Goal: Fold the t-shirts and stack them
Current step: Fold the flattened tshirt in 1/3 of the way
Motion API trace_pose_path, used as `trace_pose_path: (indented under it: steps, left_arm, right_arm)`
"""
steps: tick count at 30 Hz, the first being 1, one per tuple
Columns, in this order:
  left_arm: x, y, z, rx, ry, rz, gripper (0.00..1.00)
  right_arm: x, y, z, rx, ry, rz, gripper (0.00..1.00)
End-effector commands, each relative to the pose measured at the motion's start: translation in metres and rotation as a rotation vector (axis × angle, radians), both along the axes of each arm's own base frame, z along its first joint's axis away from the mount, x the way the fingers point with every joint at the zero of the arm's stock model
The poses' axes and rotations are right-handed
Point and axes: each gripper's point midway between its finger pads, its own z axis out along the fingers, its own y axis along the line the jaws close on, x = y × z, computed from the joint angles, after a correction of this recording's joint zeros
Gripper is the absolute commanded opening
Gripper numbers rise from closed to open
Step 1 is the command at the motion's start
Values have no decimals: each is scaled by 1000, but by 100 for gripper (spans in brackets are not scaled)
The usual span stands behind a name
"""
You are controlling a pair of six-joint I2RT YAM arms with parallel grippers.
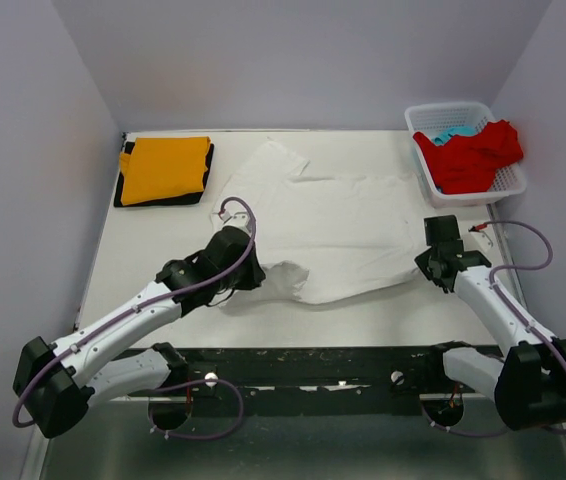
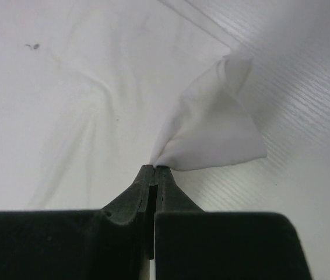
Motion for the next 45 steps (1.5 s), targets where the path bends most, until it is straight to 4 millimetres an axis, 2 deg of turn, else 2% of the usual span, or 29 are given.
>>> trace_pose_path:
  steps: [1, 9, 12, 16, 22, 29, 31, 33, 36, 37, 38, 39, 40, 42, 45]
  left_arm:
    - [45, 10, 19, 18, -99, 107, 0]
    - [94, 21, 36, 110, -207, 144, 0]
    - [110, 18, 45, 120, -267, 121, 0]
    - [130, 20, 47, 166, -305, 99, 0]
    - [159, 25, 39, 215, -292, 114, 0]
    - [192, 26, 20, 262, -266, 80, 0]
    - [203, 27, 14, 272, -236, 85, 0]
    - [215, 31, 4, 289, -191, 103, 0]
    - [230, 42, -4, 348, -114, 153, 39]
    - [234, 45, 0, 357, -107, 165, 51]
    - [236, 48, 5, 353, -104, 182, 58]
    - [238, 48, 13, 334, -112, 192, 93]
    - [237, 46, 20, 310, -120, 193, 98]
    - [231, 41, 32, 250, -134, 190, 99]
    - [210, 27, 36, 139, -108, 154, 98]
  right_arm:
    - [33, 2, 18, -7, -95, 19, 1]
    - [57, -4, 28, -46, -118, -9, 1]
    - [63, -6, 28, -57, -113, -18, 1]
    - [68, -10, 30, -79, -116, -29, 1]
    - [79, -7, 22, -80, -106, -16, 0]
    - [95, -11, 13, -96, -110, -53, 1]
    - [101, -13, 10, -112, -103, -65, 7]
    - [107, -18, 10, -136, -98, -83, 21]
    - [118, -15, 17, -147, -98, -44, 52]
    - [121, -13, 23, -148, -102, -21, 62]
    - [121, -12, 28, -147, -109, -8, 70]
    - [121, -11, 34, -148, -117, 3, 75]
    - [118, -10, 37, -148, -120, 20, 78]
    - [109, -8, 44, -142, -138, 53, 83]
    - [100, 5, 44, -121, -164, 176, 88]
